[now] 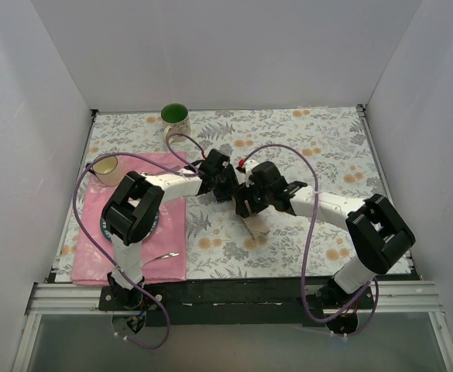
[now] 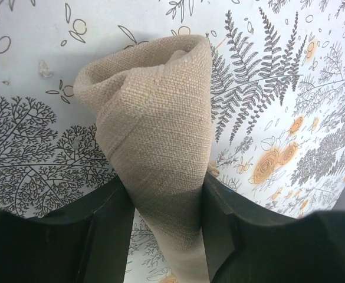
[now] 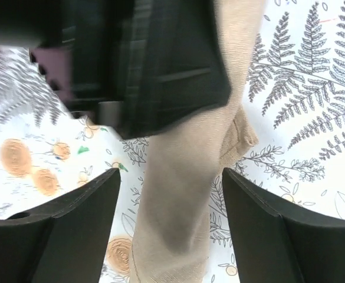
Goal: Fold the napkin, place the utensils inside, and roll it up
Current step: Roll the napkin with the utensil
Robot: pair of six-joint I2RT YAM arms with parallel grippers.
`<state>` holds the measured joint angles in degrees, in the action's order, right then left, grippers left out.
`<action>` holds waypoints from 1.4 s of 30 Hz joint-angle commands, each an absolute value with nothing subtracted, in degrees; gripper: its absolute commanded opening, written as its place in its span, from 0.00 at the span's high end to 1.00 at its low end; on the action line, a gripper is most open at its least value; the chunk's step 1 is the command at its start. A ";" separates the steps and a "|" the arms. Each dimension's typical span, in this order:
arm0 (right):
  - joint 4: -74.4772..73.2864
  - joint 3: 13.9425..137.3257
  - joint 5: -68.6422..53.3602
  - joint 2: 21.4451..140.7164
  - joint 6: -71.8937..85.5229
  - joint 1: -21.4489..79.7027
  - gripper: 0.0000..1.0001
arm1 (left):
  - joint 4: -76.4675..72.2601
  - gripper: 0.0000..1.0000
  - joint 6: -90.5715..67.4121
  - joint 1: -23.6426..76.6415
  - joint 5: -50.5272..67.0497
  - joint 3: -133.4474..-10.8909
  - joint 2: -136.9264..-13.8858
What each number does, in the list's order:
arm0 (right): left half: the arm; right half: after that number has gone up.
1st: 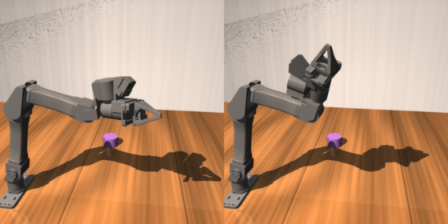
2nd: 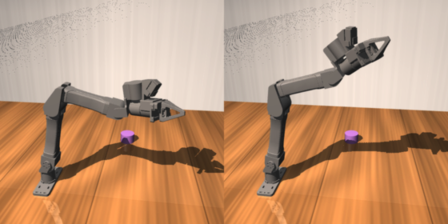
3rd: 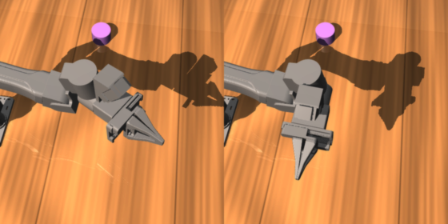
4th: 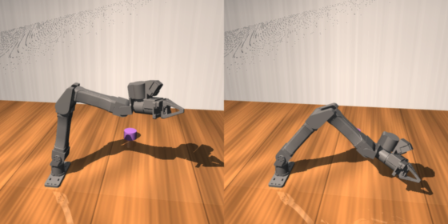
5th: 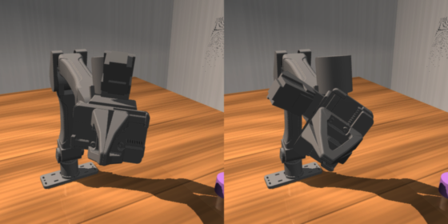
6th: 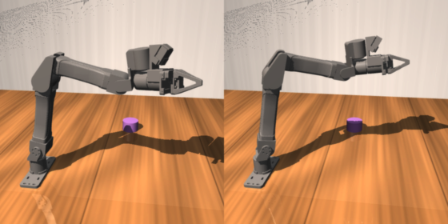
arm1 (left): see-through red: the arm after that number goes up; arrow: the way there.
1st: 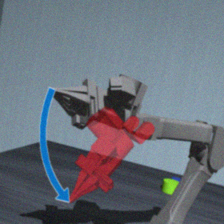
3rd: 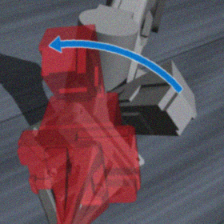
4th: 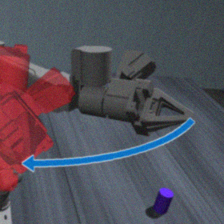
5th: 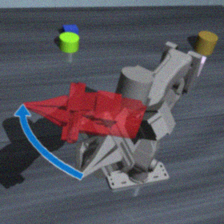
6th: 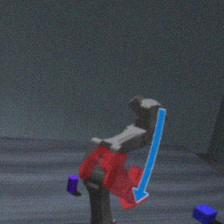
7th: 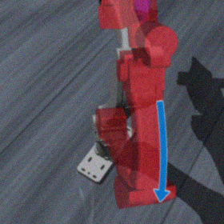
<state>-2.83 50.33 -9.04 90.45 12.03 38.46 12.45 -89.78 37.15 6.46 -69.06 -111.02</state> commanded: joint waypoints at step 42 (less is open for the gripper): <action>13.00 43.69 -27.24 96.59 21.44 29.54 0.56 | 19.42 0.26 -88.24 36.65 10.37 -67.94 -112.67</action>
<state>6.42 45.04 -18.55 94.39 17.32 31.86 10.79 -88.95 35.40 12.69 -69.12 -110.83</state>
